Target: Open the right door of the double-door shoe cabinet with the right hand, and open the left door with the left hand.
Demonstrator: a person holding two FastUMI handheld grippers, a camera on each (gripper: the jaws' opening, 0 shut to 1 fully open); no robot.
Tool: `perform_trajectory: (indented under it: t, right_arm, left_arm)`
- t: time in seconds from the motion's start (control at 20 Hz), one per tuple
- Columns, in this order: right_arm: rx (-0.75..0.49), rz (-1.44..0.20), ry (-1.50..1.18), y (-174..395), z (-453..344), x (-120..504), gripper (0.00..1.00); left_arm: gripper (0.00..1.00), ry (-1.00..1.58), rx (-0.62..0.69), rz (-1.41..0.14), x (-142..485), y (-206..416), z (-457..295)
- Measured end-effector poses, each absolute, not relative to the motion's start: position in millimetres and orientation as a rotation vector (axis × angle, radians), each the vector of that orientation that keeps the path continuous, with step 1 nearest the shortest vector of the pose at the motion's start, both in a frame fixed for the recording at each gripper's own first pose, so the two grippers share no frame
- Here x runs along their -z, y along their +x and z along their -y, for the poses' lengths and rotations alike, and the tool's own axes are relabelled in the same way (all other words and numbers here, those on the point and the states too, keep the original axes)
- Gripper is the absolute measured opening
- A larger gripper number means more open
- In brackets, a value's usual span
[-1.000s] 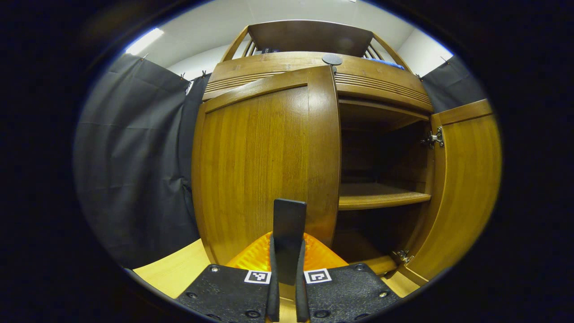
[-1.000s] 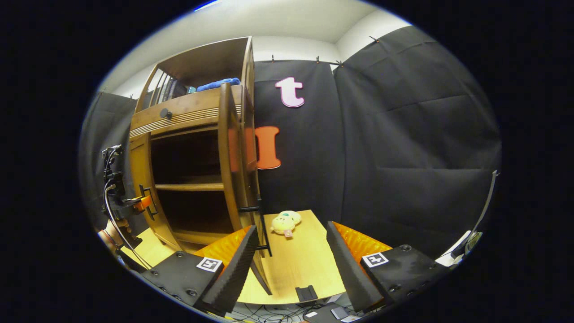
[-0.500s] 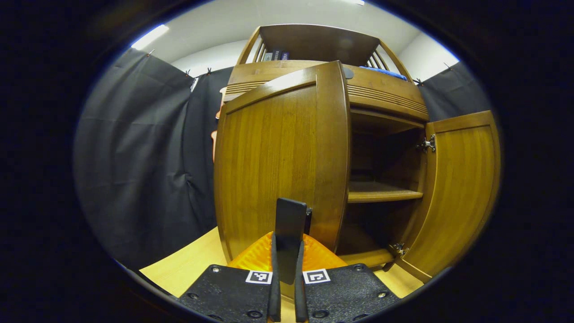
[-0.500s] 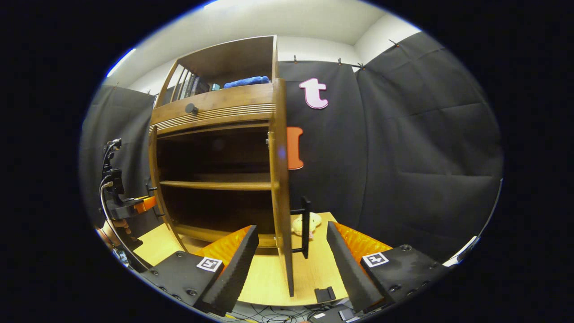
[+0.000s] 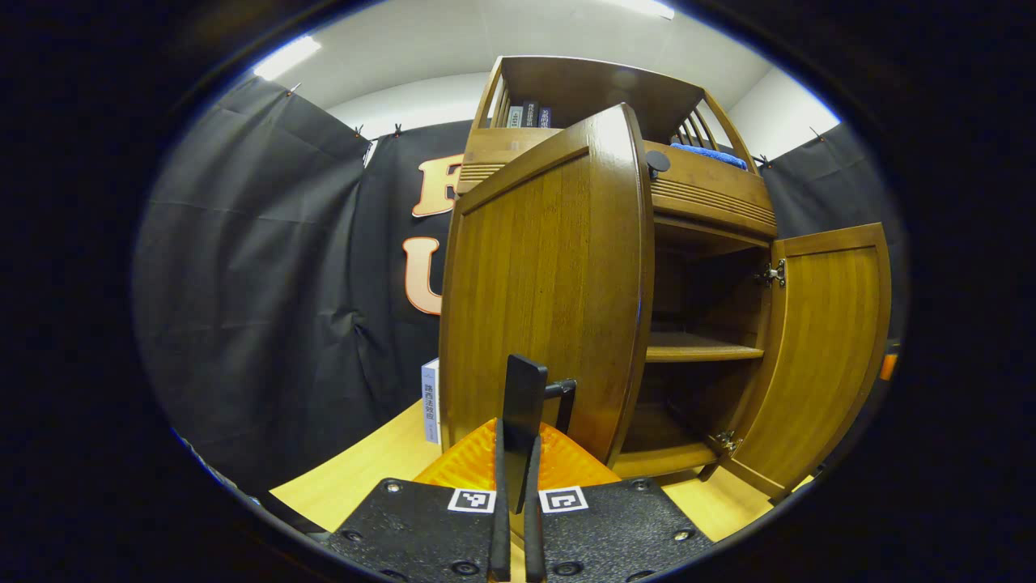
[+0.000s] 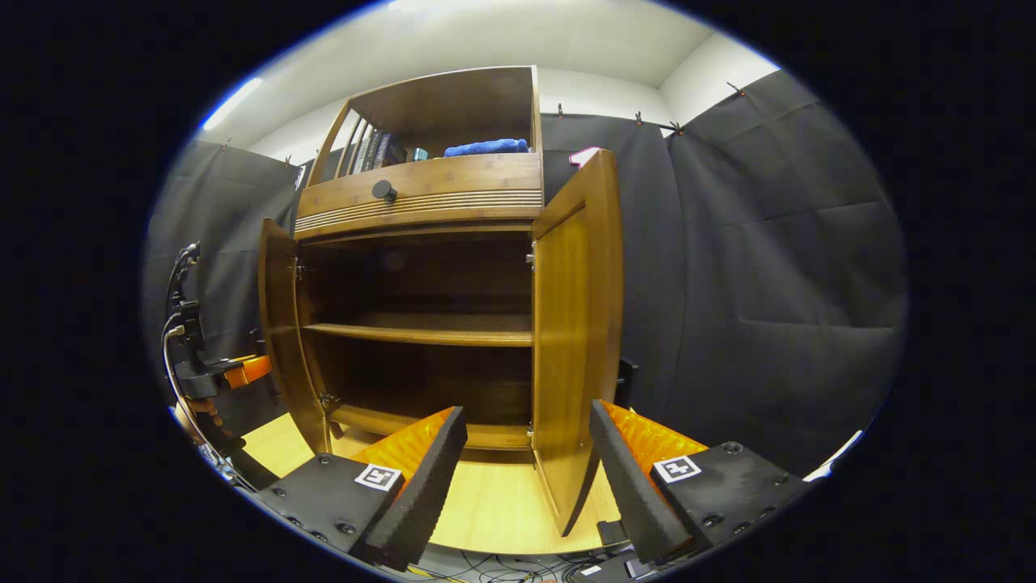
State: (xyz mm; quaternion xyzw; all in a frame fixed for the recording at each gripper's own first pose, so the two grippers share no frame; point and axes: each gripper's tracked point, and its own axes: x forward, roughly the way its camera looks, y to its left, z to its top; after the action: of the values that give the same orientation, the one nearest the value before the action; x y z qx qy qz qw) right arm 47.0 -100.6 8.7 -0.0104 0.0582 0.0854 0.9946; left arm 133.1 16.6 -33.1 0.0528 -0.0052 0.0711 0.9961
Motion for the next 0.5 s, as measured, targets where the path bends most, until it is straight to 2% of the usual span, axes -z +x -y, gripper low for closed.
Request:
perform_trajectory:
  t: [0.2, 0.5]
  right_arm:
    - [-0.191, -0.128, -0.015, 50, 75, -4, 0.89]
    - [-0.229, -0.132, -0.022, 49, 32, -4, 0.89]
  left_arm:
    - [0.00, 0.121, -0.171, 0.014, 26, 118, -41]
    - [0.00, 0.116, -0.159, 0.000, 25, 117, -65]
